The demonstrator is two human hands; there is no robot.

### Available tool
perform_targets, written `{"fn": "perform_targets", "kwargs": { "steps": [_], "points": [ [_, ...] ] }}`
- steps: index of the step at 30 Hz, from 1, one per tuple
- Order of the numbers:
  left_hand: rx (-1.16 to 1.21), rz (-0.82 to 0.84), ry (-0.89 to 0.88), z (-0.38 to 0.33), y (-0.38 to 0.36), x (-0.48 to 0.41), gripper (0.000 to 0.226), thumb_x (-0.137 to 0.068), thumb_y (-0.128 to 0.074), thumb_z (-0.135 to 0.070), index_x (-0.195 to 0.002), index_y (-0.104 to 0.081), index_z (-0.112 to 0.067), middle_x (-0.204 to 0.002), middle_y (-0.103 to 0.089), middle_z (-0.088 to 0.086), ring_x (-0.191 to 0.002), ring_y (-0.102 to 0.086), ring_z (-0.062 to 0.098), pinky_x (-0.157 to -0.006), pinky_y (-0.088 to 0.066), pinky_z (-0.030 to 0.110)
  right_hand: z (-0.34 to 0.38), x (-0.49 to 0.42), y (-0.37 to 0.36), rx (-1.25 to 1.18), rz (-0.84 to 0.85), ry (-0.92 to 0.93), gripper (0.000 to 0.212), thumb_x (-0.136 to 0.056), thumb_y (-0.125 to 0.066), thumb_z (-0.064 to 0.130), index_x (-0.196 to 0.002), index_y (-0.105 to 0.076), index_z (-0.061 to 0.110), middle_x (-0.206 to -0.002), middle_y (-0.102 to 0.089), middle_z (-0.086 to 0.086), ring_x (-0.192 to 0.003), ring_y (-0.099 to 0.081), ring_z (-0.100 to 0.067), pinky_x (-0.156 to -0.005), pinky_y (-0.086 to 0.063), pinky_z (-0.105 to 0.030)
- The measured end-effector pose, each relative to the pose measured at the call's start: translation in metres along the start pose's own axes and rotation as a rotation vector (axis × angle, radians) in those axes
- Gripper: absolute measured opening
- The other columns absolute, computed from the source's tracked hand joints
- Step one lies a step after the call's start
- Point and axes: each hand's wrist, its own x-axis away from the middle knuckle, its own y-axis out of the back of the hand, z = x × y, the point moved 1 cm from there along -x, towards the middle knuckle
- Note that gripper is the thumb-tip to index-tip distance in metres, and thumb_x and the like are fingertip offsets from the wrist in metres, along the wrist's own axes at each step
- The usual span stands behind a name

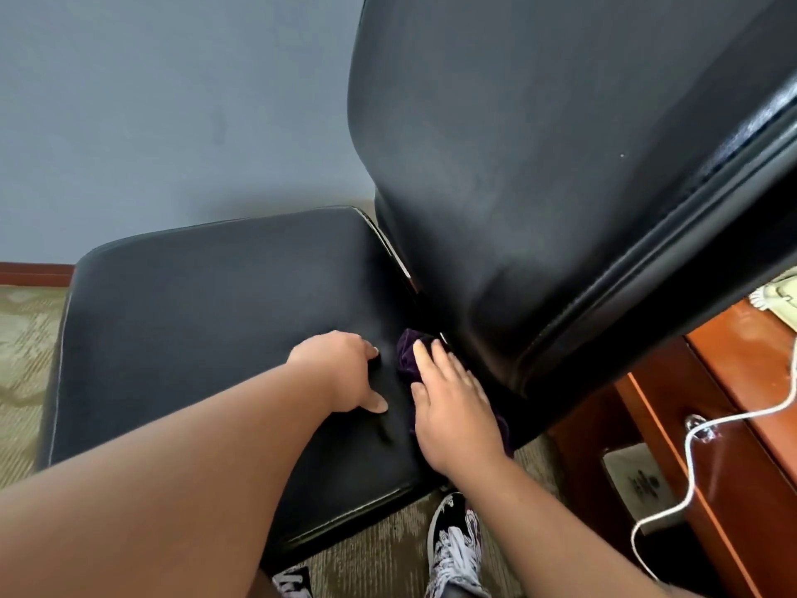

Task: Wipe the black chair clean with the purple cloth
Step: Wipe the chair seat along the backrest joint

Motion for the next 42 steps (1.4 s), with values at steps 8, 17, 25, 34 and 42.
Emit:
{"fn": "perform_targets", "kwargs": {
  "steps": [8, 17, 25, 34, 42],
  "points": [
    [0.001, 0.088, 0.121, 0.033, 0.0, 0.02, 0.115, -0.063, -0.073, -0.07, -0.152, -0.006, -0.043, -0.162, -0.004, 0.001, -0.147, -0.01, 0.034, -0.111, -0.032, 0.052, 0.009, 0.002, 0.003, -0.189, 0.012, -0.094, 0.054, -0.105, -0.037, 0.022, -0.157, -0.024, 0.03, -0.165, -0.022, 0.003, -0.15, -0.022, -0.017, -0.119, -0.023, -0.034],
    [-0.14, 0.122, 0.094, 0.055, -0.025, 0.02, 0.101, -0.071, -0.045, -0.086, -0.144, 0.018, -0.055, -0.16, 0.023, -0.005, -0.147, 0.012, 0.036, -0.106, -0.024, 0.069, -0.004, -0.015, 0.014, -0.395, -0.009, -0.13, 0.049, -0.102, -0.047, 0.017, -0.148, -0.045, 0.033, -0.158, -0.038, 0.01, -0.144, -0.035, -0.011, -0.117, -0.027, -0.025],
    [-0.17, 0.02, 0.08, 0.062, -0.041, 0.007, 0.103, -0.058, -0.032, -0.098, -0.138, 0.021, -0.061, -0.161, 0.018, -0.008, -0.148, 0.007, 0.036, -0.102, -0.034, 0.065, -0.006, -0.027, 0.008, -0.274, -0.051, -0.102, 0.05, -0.102, -0.045, 0.015, -0.15, -0.043, 0.031, -0.159, -0.035, 0.004, -0.143, -0.038, -0.019, -0.115, -0.032, -0.035],
    [-0.2, -0.003, 0.115, 0.054, -0.044, 0.008, 0.101, -0.063, -0.028, -0.096, -0.14, 0.023, -0.057, -0.161, 0.018, -0.006, -0.148, 0.006, 0.037, -0.102, -0.032, 0.066, 0.054, 0.034, -0.016, -0.136, -0.071, -0.094, 0.069, -0.089, -0.049, 0.001, -0.152, -0.036, 0.028, -0.158, -0.036, 0.0, -0.145, -0.029, -0.026, -0.114, -0.03, -0.038],
    [-0.072, 0.021, 0.187, 0.039, -0.045, 0.006, 0.098, -0.069, -0.037, -0.089, -0.141, 0.022, -0.056, -0.16, 0.023, -0.005, -0.146, 0.013, 0.038, -0.102, -0.022, 0.072, 0.034, 0.034, -0.009, -0.184, 0.156, 0.14, 0.053, -0.103, -0.045, 0.02, -0.152, -0.036, 0.037, -0.161, -0.03, 0.014, -0.151, -0.02, -0.01, -0.12, -0.018, -0.03]
  ]
}}
